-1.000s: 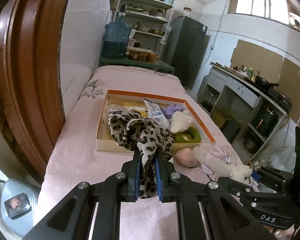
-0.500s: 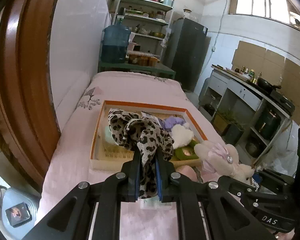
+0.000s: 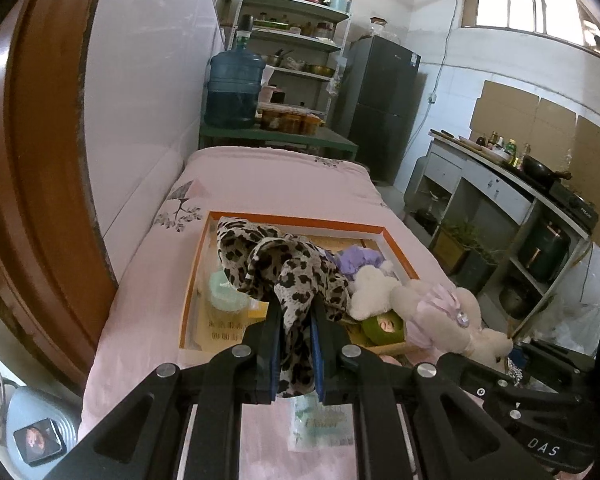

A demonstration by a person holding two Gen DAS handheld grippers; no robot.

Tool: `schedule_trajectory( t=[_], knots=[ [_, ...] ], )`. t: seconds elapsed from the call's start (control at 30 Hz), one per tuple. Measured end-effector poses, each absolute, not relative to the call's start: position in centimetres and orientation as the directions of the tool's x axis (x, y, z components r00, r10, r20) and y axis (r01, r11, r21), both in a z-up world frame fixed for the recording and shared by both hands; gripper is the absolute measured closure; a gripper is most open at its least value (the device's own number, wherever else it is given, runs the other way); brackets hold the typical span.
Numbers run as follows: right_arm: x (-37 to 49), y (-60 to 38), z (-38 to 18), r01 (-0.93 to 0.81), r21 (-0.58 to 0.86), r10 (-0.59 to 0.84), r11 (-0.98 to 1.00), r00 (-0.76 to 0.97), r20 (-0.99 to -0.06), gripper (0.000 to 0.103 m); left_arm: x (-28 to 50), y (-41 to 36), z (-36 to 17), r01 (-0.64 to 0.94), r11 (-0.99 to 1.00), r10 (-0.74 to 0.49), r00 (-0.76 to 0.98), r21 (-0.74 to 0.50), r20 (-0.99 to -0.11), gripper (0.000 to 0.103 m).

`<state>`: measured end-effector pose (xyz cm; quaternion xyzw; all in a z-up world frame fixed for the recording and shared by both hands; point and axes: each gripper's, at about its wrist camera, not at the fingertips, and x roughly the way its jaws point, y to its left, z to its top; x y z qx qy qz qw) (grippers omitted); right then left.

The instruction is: Organize soft objects

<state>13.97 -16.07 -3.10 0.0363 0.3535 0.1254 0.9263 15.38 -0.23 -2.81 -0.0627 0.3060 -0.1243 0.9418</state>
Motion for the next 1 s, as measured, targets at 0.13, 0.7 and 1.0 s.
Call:
schedule_trajectory(
  t=[0.13, 0.7, 1.0],
  knots=[
    [15.0, -16.0, -3.1, -0.212, 0.151, 0.259, 0.966, 0.719, -0.645, 0.058, 15.7, -0.2, -2.8, 0.196, 0.961, -0.274, 0.78, -0.196, -0.563, 0.09],
    [20.0, -16.1, -2.8, -0.215, 0.122, 0.243, 0.969, 0.731, -0.638, 0.057, 20.3, -1.2, -3.1, 0.212, 0.96, -0.28, 0.774, -0.184, -0.568, 0.09],
    [22.9, -17.0, -3.2, -0.194, 0.111, 0.219, 0.975, 0.732, -0.645, 0.057, 22.6, -1.2, -3.6, 0.203, 0.96, -0.278, 0.769, -0.191, -0.575, 0.09]
  ],
)
